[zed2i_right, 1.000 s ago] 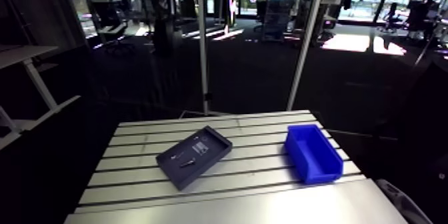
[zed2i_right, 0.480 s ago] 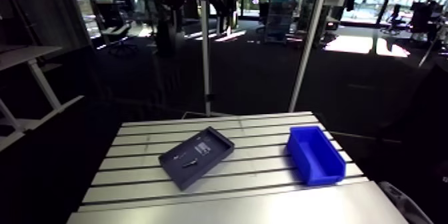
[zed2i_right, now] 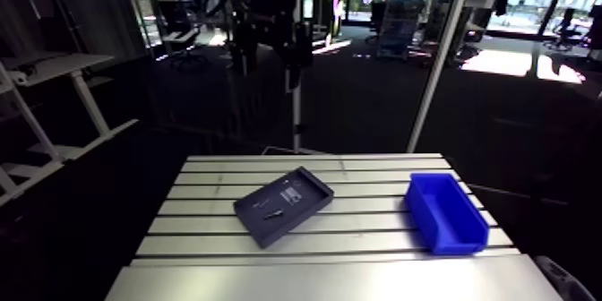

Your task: Pick up the M10 bolt from the tray and put it into the blue bin.

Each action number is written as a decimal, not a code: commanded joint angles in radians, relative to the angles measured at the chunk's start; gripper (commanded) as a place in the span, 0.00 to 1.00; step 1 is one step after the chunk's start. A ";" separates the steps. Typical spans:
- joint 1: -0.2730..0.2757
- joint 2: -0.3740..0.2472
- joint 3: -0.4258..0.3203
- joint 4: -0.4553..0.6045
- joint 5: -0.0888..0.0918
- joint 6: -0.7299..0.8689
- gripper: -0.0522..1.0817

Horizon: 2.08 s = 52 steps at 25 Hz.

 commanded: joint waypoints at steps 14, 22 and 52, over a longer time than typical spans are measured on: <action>0.018 0.024 0.189 -0.188 0.009 0.445 0.05; 0.020 0.041 0.236 -0.223 0.006 0.514 0.05; 0.027 0.135 0.330 -0.353 -0.025 0.501 0.05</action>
